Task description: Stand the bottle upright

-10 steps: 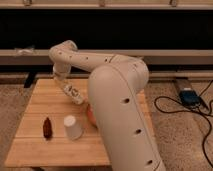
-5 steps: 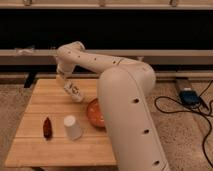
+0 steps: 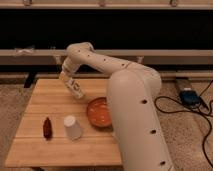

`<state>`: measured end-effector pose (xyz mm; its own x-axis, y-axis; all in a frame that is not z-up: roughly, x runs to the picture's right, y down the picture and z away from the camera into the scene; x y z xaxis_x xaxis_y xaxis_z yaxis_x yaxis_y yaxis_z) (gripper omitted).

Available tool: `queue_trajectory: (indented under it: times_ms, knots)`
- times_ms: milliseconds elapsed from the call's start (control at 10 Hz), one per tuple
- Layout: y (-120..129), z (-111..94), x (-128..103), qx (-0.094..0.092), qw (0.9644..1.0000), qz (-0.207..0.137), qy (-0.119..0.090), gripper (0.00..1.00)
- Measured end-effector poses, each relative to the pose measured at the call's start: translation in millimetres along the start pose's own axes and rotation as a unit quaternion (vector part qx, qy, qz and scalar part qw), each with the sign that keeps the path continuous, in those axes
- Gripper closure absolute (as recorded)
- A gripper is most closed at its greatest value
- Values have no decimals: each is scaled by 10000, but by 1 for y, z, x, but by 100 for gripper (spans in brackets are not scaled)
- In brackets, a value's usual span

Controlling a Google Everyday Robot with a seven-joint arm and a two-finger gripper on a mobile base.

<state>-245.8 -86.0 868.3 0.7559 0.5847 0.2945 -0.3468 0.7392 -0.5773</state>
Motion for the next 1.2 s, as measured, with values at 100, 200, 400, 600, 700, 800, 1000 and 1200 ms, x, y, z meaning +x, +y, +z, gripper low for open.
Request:
queue_trajectory:
  times_ms: [100,200,400,600,700,800,1000,1200]
  knots:
    - [-3,-5,-2,-4,9998,-18,-206,100]
    - [-5,-7,-3,-13,9995,-19,-322,100]
    - [-10,-12,-2,-23,9977,9,-670,100]
    - [-14,-15,-1,-17,9955,57,-950,100]
    - [-17,-15,1,-10,9937,154,-1110,100]
    - [-18,-16,2,4,9927,224,-1182,100]
    - [-20,-14,5,-5,9894,503,-1363,100]
    - [-20,-13,6,1,9886,550,-1402,86]
